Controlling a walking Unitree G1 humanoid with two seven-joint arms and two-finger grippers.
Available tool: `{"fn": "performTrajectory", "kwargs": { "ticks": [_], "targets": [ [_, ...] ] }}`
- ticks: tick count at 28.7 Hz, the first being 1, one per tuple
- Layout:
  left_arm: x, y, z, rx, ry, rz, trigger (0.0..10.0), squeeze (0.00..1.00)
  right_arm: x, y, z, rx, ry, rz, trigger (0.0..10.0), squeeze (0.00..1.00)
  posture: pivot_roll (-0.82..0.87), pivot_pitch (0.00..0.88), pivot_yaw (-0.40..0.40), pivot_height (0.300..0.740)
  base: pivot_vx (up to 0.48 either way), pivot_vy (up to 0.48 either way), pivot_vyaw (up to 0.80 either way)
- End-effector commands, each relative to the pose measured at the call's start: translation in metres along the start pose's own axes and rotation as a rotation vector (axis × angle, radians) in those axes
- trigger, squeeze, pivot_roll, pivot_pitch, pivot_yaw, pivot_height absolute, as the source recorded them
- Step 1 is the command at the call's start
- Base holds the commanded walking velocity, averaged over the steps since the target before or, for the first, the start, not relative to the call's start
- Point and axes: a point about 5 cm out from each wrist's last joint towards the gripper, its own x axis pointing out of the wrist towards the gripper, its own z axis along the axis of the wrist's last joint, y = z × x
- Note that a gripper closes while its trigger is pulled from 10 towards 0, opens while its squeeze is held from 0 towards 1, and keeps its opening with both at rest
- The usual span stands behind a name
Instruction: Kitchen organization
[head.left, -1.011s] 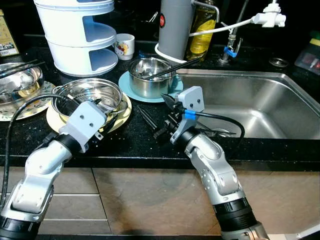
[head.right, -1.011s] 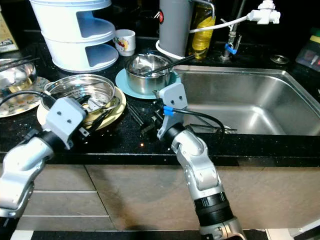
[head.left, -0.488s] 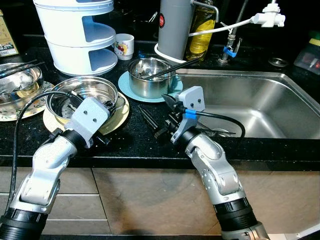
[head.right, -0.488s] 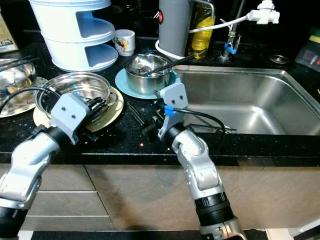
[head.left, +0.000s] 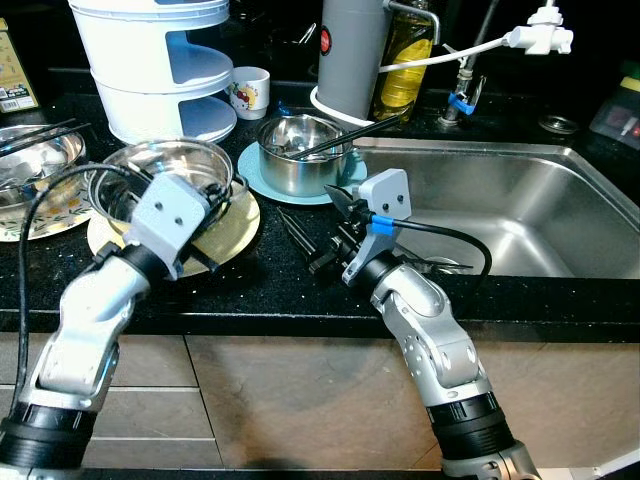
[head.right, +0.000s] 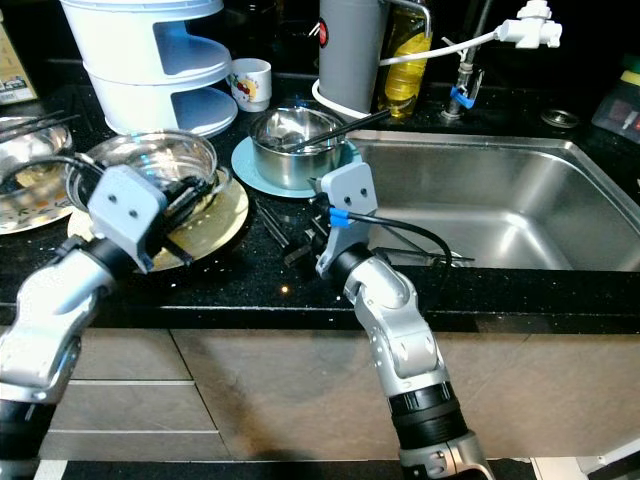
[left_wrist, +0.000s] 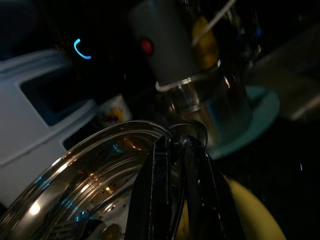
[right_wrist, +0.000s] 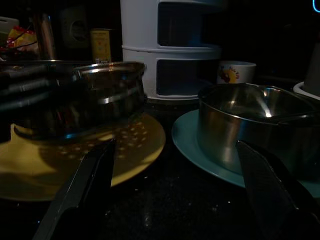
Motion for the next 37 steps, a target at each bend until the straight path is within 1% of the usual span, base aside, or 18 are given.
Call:
{"fn": "performTrajectory", "kwargs": {
  "ticks": [1, 2, 3, 8, 12, 15, 16, 17, 19, 21, 22, 23, 29, 30, 31, 32, 35, 37],
  "targets": [
    [0.004, 0.003, 0.014, -0.014, -0.059, -0.003, 0.0, 0.00, -0.001, -0.003, -0.001, 0.016, 0.005, -0.014, 10.0, 0.00, 0.07, 0.201, -0.053, 0.740, 0.000, 0.000, 0.00],
    [0.006, 0.003, 0.018, -0.036, -0.066, -0.016, 0.0, 0.00, -0.001, -0.004, -0.001, 0.019, 0.006, -0.016, 10.0, 0.00, 0.07, 0.203, -0.051, 0.740, 0.000, 0.000, 0.00],
    [0.007, -0.001, 0.021, -0.068, -0.059, -0.080, 0.0, 0.00, -0.001, -0.004, -0.002, 0.021, 0.010, -0.020, 10.0, 0.00, 0.07, 0.203, -0.050, 0.740, 0.000, 0.000, 0.00],
    [0.002, -0.015, 0.013, -0.096, 0.008, -0.180, 0.0, 0.00, -0.001, -0.003, -0.004, 0.022, 0.015, -0.020, 10.0, 0.00, 0.07, 0.206, -0.047, 0.740, 0.000, 0.000, 0.00],
    [-0.003, -0.019, 0.002, -0.053, 0.091, -0.221, 0.0, 0.00, -0.001, -0.003, -0.005, 0.024, 0.021, -0.018, 10.0, 0.00, 0.07, 0.207, -0.046, 0.740, 0.000, 0.000, 0.00],
    [-0.005, -0.012, -0.005, 0.023, 0.158, -0.201, 0.0, 0.00, -0.001, -0.003, -0.007, 0.026, 0.033, -0.011, 10.0, 0.00, 0.07, 0.207, -0.046, 0.740, 0.000, 0.000, 0.00],
    [-0.005, -0.010, -0.005, 0.033, 0.162, -0.196, 1.4, 0.00, -0.001, -0.003, -0.007, 0.027, 0.033, -0.010, 10.0, 0.00, 0.07, 0.207, -0.046, 0.740, 0.000, 0.000, 0.00],
    [-0.005, -0.010, -0.005, 0.038, 0.165, -0.194, 1.4, 0.00, -0.001, -0.003, -0.007, 0.027, 0.033, -0.010, 10.0, 0.00, 0.07, 0.207, -0.046, 0.740, 0.000, 0.000, 0.00],
    [-0.005, -0.008, -0.005, 0.062, 0.175, -0.184, 10.0, 0.00, -0.001, -0.003, -0.007, 0.028, 0.033, -0.009, 10.0, 0.00, 0.07, 0.207, -0.046, 0.740, 0.000, 0.000, 0.00],
    [-0.005, -0.008, -0.005, 0.072, 0.179, -0.184, 10.0, 0.00, -0.001, -0.002, -0.007, 0.027, 0.033, -0.008, 10.0, 0.00, 0.07, 0.207, -0.046, 0.740, 0.000, 0.000, 0.00],
    [-0.005, -0.007, -0.006, 0.069, 0.180, -0.182, 10.0, 0.08, -0.001, -0.002, -0.007, 0.027, 0.033, -0.007, 10.0, 0.00, 0.07, 0.208, -0.048, 0.740, 0.000, 0.000, 0.00],
    [-0.004, -0.007, -0.005, 0.062, 0.178, -0.179, 10.0, 1.00, -0.001, -0.002, -0.007, 0.027, 0.033, -0.007, 10.0, 0.00, 0.07, 0.208, -0.048, 0.740, 0.000, 0.000, 0.00],
    [-0.003, -0.005, -0.003, 0.065, 0.163, -0.149, 10.0, 1.00, -0.001, -0.003, -0.007, 0.024, 0.032, -0.008, 10.0, 0.00, 0.07, 0.208, -0.048, 0.740, 0.000, 0.000, 0.00],
    [-0.003, -0.005, -0.002, 0.064, 0.158, -0.143, 10.0, 0.36, -0.001, -0.003, -0.007, 0.023, 0.032, -0.008, 10.0, 0.00, 0.07, 0.208, -0.048, 0.740, 0.000, 0.000, 0.00],
    [-0.002, -0.005, -0.002, 0.062, 0.156, -0.141, 10.0, 0.36, -0.001, -0.003, -0.007, 0.022, 0.031, -0.008, 10.0, 0.00, 0.07, 0.208, -0.048, 0.740, 0.000, 0.000, 0.00],
    [-0.002, -0.004, -0.001, 0.056, 0.150, -0.134, 10.0, 0.00, -0.001, -0.003, -0.007, 0.022, 0.031, -0.009, 10.0, 0.00, 0.07, 0.206, -0.046, 0.740, 0.000, 0.000, 0.00],
    [-0.001, -0.004, 0.001, 0.048, 0.133, -0.119, 10.0, 0.00, -0.001, -0.003, -0.006, 0.020, 0.029, -0.010, 10.0, 0.00, 0.07, 0.206, -0.046, 0.740, 0.000, 0.000, 0.00],
    [0.003, 0.002, 0.007, 0.025, 0.082, -0.047, 10.0, 0.00, -0.001, -0.003, -0.005, 0.017, 0.024, -0.011, 10.0, 0.00, 0.07, 0.204, -0.047, 0.740, 0.000, 0.000, 0.00]
  ]
}}
